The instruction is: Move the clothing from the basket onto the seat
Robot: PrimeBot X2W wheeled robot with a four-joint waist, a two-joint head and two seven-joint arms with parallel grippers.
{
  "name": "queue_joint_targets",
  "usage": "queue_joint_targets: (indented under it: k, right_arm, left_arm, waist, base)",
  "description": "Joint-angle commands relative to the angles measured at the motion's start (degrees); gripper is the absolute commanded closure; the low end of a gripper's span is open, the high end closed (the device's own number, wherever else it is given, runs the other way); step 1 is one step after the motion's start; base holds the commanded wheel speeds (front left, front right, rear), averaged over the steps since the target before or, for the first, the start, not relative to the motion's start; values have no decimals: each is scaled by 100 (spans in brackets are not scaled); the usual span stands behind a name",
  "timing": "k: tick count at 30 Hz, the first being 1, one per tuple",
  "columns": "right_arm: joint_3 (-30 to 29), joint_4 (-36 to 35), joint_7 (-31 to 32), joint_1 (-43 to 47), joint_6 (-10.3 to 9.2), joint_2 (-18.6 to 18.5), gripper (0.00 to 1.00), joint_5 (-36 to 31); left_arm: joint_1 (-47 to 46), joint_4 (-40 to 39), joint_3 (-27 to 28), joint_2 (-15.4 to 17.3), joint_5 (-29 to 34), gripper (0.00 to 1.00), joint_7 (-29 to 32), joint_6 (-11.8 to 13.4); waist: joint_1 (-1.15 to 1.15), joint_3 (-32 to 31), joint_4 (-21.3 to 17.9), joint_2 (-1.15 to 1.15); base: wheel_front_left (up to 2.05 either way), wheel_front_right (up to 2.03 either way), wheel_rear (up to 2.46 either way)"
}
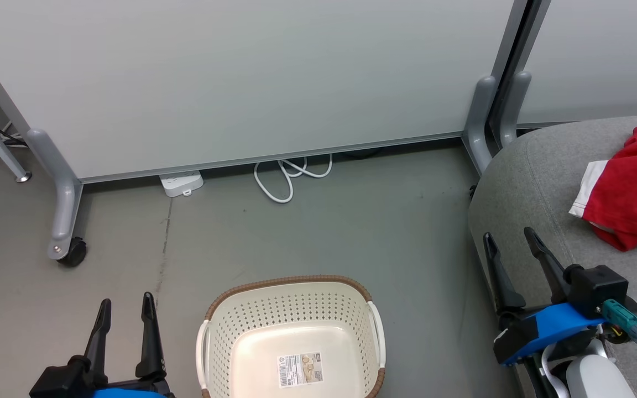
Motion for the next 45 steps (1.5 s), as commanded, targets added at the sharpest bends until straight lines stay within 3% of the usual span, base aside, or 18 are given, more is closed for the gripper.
queue_joint_targets:
  k: [1,7,8,16,45]
  right_arm:
    - [7,-46,20,62,1,23,0,-10]
    - [28,-81,62,128,1,40,0,7]
    - [25,-33,53,29,0,21,100,1]
    - [30,407,68,231,0,38,100,24]
    - [-221,263,533,249,0,38,100,3037]
  left_arm:
    - [-61,22,-27,-5,-18,0,-15,-1]
    - [-107,128,-96,-8,-116,0,-15,-1]
    - [-18,146,-99,-7,-114,100,1,0]
    - [148,554,-150,-72,-172,100,42,0]
    - [-311,542,-74,38,-2964,100,701,-2]
  waist:
    - [0,-5,-4,0]
    - [0,-29,-12,0]
    - [0,-28,-12,0]
    - [0,-30,-13,0]
    - [0,-94,-28,0]
  base:
    - [0,0,0]
    - [0,0,0]
    - [0,0,0]
    - [0,0,0]
    - [0,0,0]
